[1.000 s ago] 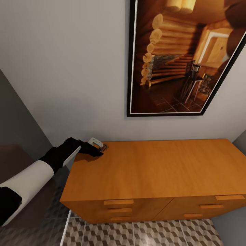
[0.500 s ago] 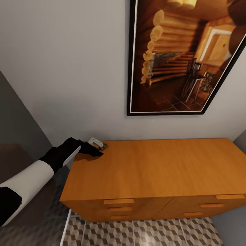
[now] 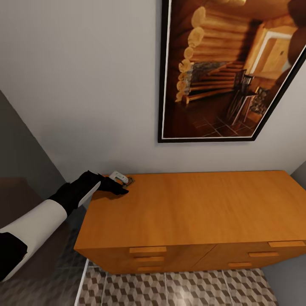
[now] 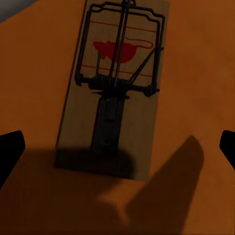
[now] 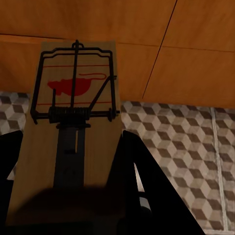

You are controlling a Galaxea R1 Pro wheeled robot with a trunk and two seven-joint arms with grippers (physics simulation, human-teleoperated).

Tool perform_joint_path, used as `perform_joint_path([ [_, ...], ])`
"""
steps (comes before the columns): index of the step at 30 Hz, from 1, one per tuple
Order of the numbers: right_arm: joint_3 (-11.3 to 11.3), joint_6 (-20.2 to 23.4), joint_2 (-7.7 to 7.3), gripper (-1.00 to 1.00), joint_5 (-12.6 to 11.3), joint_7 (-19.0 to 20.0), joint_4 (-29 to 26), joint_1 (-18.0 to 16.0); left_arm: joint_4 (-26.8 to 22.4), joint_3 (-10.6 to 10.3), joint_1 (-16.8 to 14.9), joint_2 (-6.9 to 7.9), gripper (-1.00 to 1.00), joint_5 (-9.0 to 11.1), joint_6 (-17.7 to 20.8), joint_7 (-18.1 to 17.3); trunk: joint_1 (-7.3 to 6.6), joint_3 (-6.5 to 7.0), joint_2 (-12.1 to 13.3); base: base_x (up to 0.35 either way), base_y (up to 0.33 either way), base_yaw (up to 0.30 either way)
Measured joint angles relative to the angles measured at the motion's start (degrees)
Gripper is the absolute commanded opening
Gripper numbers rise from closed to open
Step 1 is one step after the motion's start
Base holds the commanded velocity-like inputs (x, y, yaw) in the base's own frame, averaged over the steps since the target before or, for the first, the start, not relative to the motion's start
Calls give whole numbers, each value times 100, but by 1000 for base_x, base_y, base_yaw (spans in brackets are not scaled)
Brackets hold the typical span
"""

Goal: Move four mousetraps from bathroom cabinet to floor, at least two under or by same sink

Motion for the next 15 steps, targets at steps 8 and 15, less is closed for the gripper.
perform_joint_path([
  [8, 0, -1, 0, -100, 0, 0, 0, 0, 1, 0, 0, 0, 100, 0, 0, 0, 0, -9, 0, 0, 0, 0],
  [15, 0, 0, 0, -100, 0, 0, 0, 0, 7, 0, 0, 0, 100, 0, 0, 0, 0, -10, 0, 0, 0, 0],
])
